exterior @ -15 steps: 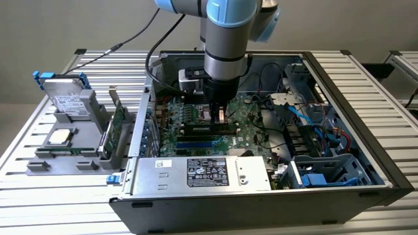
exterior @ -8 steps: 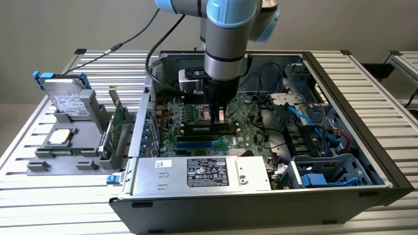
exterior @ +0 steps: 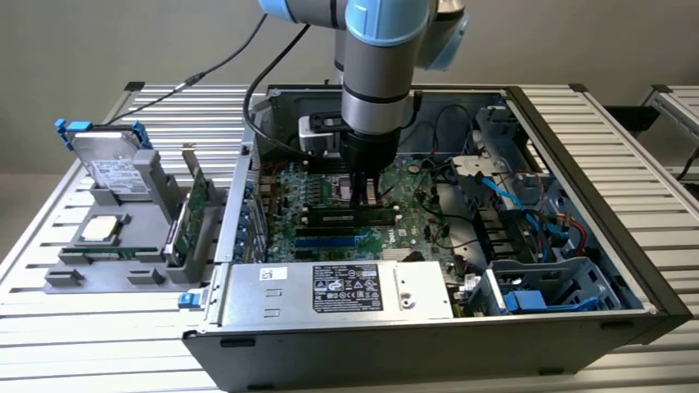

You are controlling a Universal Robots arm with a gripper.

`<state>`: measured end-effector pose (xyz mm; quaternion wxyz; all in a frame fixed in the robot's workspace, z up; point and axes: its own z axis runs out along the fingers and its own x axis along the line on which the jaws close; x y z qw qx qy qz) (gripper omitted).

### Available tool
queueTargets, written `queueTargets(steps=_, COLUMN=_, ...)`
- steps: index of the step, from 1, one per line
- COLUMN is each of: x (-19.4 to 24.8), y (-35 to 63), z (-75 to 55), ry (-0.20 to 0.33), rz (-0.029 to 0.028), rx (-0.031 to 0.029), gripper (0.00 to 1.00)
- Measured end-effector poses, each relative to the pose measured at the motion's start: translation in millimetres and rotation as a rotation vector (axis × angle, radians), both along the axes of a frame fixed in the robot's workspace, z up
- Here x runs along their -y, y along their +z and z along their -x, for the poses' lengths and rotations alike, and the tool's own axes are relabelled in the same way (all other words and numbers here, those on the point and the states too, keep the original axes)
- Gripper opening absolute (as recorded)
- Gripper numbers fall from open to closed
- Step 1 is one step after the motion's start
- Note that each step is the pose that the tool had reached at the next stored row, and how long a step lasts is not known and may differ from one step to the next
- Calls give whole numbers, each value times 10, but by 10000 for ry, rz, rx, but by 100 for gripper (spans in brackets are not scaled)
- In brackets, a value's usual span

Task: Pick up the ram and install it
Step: 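Insert the ram into the slot, then press down the ram until it locks into place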

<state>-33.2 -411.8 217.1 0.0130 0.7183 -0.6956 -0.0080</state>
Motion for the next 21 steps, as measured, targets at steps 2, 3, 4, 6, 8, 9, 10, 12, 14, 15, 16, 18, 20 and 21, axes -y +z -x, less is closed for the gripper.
queueTargets(steps=2, x=0, y=64, z=0, ry=0, rz=-2, rx=1, gripper=47)
queueTargets(steps=3, x=0, y=112, z=2, ry=1, rz=-2, rx=0, gripper=47)
queueTargets(steps=4, x=0, y=157, z=5, ry=-1, rz=-1, rx=0, gripper=47)
queueTargets(steps=6, x=0, y=249, z=11, ry=1, rz=-2, rx=-2, gripper=47)
queueTargets(steps=8, x=0, y=338, z=16, ry=1, rz=-1, rx=-4, gripper=47)
queueTargets(steps=9, x=0, y=369, z=16, ry=1, rz=-1, rx=-5, gripper=47)
queueTargets(steps=10, x=0, y=378, z=17, ry=1, rz=-2, rx=-10, gripper=47)
queueTargets(steps=12, x=0, y=377, z=17, ry=1, rz=-4, rx=-9, gripper=47)
queueTargets(steps=14, x=0, y=378, z=17, ry=0, rz=-4, rx=-10, gripper=47)
queueTargets(steps=15, x=0, y=378, z=17, ry=0, rz=-3, rx=-10, gripper=47)
queueTargets(steps=16, x=0, y=378, z=17, ry=0, rz=-3, rx=-10, gripper=47)
queueTargets(steps=18, x=0, y=378, z=17, ry=0, rz=-3, rx=-10, gripper=47)
queueTargets(steps=20, x=0, y=378, z=17, ry=1, rz=-3, rx=-10, gripper=47)
queueTargets(steps=21, x=0, y=378, z=17, ry=0, rz=-3, rx=-10, gripper=47)
